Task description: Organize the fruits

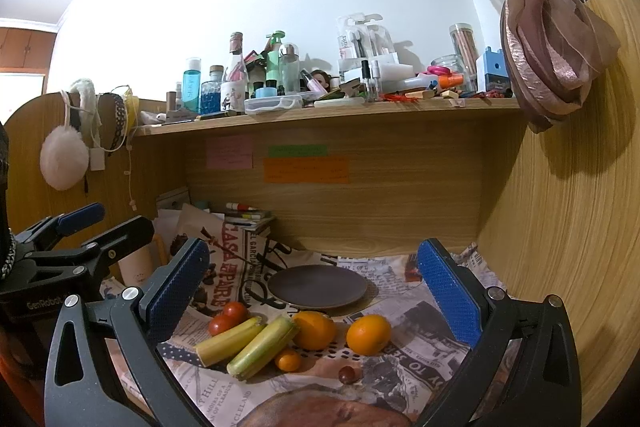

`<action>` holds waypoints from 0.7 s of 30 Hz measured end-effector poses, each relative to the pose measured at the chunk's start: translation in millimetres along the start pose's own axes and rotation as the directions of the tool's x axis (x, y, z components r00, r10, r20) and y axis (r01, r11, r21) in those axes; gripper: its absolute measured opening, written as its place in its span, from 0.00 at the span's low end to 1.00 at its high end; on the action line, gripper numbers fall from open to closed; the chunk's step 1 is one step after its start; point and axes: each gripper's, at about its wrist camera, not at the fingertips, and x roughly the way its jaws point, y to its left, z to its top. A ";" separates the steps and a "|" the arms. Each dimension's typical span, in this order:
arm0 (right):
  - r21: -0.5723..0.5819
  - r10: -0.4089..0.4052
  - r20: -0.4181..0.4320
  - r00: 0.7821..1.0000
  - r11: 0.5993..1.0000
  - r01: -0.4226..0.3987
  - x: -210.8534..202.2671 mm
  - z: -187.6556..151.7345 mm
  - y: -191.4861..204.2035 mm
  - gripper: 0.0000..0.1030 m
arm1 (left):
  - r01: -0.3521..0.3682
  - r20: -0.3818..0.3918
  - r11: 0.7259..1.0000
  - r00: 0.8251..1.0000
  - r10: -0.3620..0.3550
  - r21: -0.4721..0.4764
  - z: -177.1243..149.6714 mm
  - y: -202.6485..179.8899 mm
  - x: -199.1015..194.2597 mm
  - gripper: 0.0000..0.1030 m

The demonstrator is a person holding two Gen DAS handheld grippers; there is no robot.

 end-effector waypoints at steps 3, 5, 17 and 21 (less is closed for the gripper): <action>0.003 0.001 -0.001 1.000 1.000 -0.001 1.5 0.1 -0.4 1.00 | 0.000 0.000 1.000 1.000 0.000 0.000 0.0 -0.1 -0.1 1.00; 0.004 0.002 -0.001 1.000 1.000 -0.002 1.7 -0.1 -0.3 1.00 | -0.001 0.000 1.000 1.000 0.001 0.000 0.3 -0.1 0.1 1.00; 0.011 0.004 -0.004 1.000 1.000 -0.004 3.6 -1.8 -1.5 1.00 | -0.002 0.000 1.000 1.000 0.002 0.000 0.0 -0.4 0.1 1.00; 0.014 0.010 -0.011 1.000 1.000 -0.010 8.5 -4.8 -0.9 1.00 | -0.003 -0.005 1.000 1.000 0.003 0.003 -0.5 -2.6 2.1 1.00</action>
